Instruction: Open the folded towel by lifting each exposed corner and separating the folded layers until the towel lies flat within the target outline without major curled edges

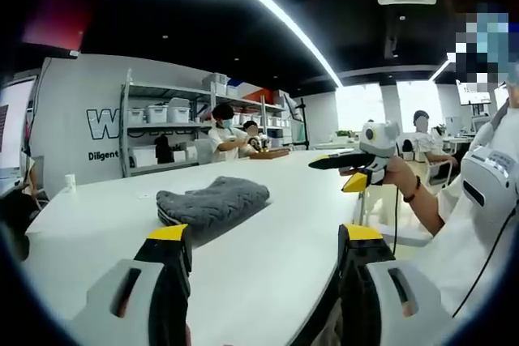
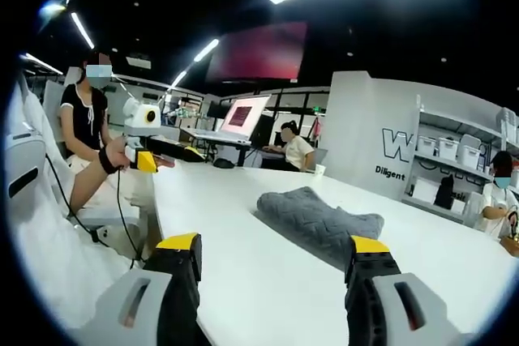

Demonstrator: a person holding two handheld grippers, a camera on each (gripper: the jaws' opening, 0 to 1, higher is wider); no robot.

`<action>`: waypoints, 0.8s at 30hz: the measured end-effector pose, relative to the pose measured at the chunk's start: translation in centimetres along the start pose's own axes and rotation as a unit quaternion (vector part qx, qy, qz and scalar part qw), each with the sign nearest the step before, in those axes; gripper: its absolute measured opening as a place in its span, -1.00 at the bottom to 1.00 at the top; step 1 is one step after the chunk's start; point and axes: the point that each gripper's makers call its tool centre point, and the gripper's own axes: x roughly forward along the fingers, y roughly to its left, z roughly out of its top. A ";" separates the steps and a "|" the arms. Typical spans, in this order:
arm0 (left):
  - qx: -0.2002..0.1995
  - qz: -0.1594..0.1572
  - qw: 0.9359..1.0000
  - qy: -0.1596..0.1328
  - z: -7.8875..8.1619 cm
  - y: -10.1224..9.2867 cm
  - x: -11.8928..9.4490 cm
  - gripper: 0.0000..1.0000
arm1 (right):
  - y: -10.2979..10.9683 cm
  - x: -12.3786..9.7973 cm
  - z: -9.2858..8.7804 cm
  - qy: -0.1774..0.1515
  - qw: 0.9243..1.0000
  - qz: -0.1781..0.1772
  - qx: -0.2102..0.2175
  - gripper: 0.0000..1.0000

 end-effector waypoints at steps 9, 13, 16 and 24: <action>0.004 0.000 1.000 0.006 -0.3 0.0 0.1 0.43 | -0.1 0.0 -0.1 0.001 1.000 -0.001 0.001 0.41; 0.006 0.002 1.000 0.008 -0.2 0.0 0.1 0.43 | -0.1 0.0 -0.1 0.002 1.000 0.001 0.001 0.40; 0.011 0.002 1.000 0.008 -0.1 0.0 0.0 0.43 | 0.1 0.1 0.0 -0.002 1.000 0.005 0.004 0.40; 0.015 0.003 1.000 0.013 -0.3 0.0 0.0 0.43 | 0.2 0.1 -0.1 0.000 1.000 0.003 0.002 0.39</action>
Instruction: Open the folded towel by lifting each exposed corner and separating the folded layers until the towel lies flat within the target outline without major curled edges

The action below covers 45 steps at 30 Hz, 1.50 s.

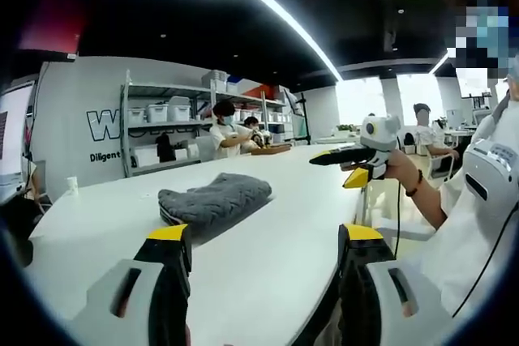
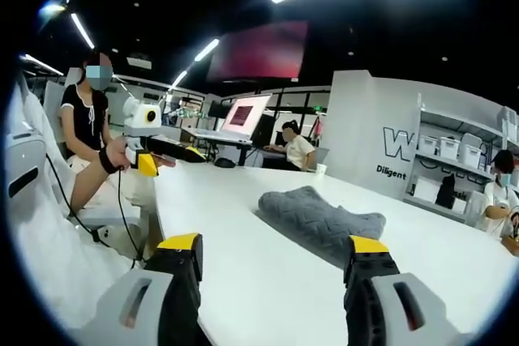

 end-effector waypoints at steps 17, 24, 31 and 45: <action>-0.001 -0.005 1.000 -0.003 0.1 -0.3 0.0 0.43 | 0.2 0.2 -0.3 0.007 1.000 0.002 0.001 0.37; -0.001 -0.006 1.000 0.004 -0.2 -0.2 0.1 0.43 | 0.3 0.3 -0.1 0.007 1.000 0.003 -0.003 0.37; -0.003 -0.008 1.000 -0.001 0.0 -0.2 0.1 0.43 | -0.1 0.1 0.4 0.000 1.000 -0.002 -0.003 0.37; -0.019 -0.032 0.999 -0.024 1.0 -0.7 0.2 0.39 | 0.0 0.3 1.2 -0.011 1.000 -0.002 -0.005 0.36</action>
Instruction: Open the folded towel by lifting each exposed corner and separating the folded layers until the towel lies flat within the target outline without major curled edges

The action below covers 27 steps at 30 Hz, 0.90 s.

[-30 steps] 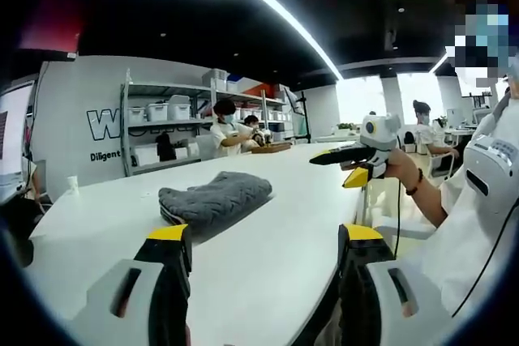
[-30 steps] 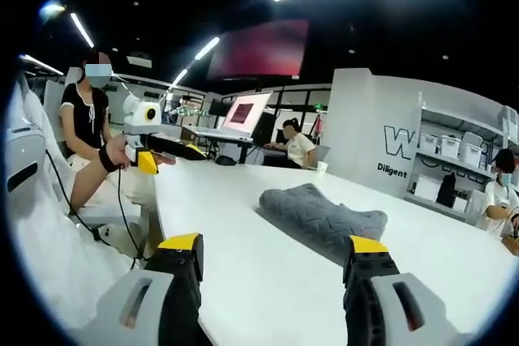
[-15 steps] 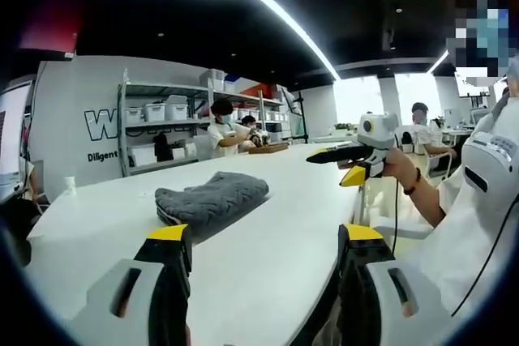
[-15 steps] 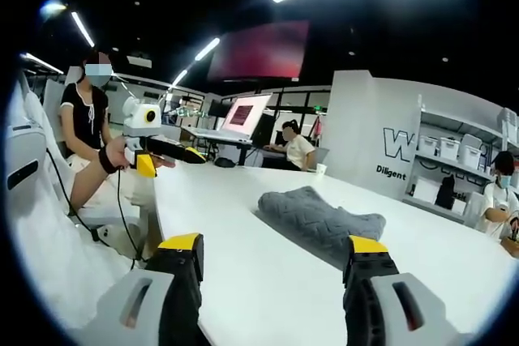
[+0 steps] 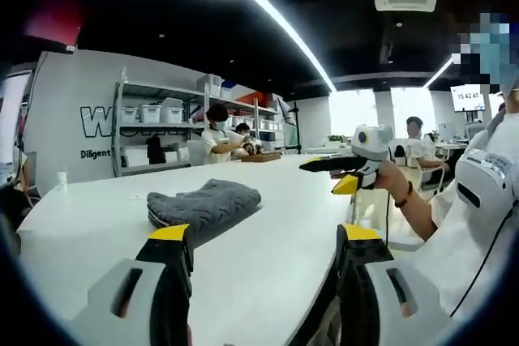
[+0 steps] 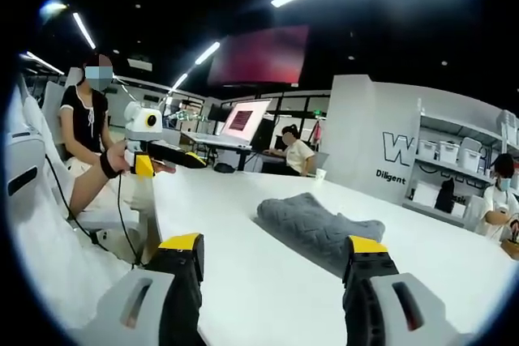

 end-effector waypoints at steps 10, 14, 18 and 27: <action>-0.001 0.009 1.000 0.002 0.1 0.6 -0.2 0.40 | -0.3 0.0 0.0 0.000 1.000 -0.005 0.002 0.35; 0.000 0.010 1.000 -0.002 0.3 0.6 -0.4 0.41 | -0.2 0.0 -0.3 0.002 1.000 -0.002 0.002 0.35; -0.002 0.012 1.000 -0.004 0.4 0.9 -0.5 0.41 | -0.2 0.0 -0.3 0.003 1.000 -0.005 0.003 0.35; 0.004 0.020 1.000 -0.008 0.7 1.4 -0.1 0.42 | -0.6 0.0 -0.2 0.002 1.000 -0.007 0.001 0.35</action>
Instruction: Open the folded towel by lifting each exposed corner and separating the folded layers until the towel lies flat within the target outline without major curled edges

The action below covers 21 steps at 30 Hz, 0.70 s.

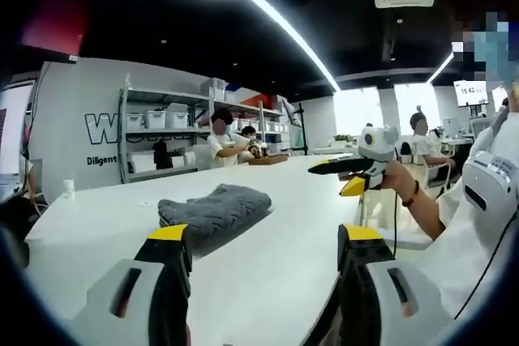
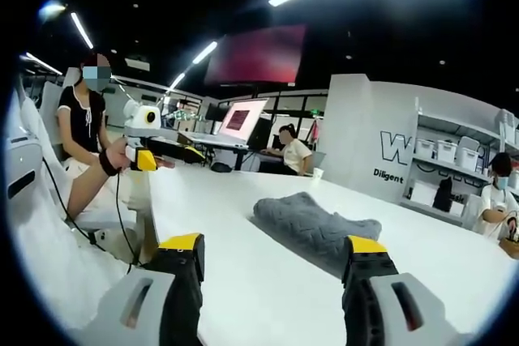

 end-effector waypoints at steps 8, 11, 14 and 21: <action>-0.003 -0.006 1.000 0.003 -0.3 0.1 0.4 0.42 | -0.5 0.2 0.7 -0.007 1.000 -0.001 -0.001 0.34; -0.009 -0.008 1.000 0.002 -0.4 0.3 0.6 0.41 | -0.6 0.4 0.6 -0.005 1.000 -0.001 -0.001 0.34; -0.015 -0.010 1.000 -0.003 -0.3 0.4 0.7 0.41 | -0.8 0.5 0.5 -0.004 1.000 -0.002 0.003 0.33; -0.019 -0.011 1.000 -0.004 -0.2 0.7 0.8 0.41 | -1.1 0.5 0.5 -0.001 1.000 -0.005 0.002 0.32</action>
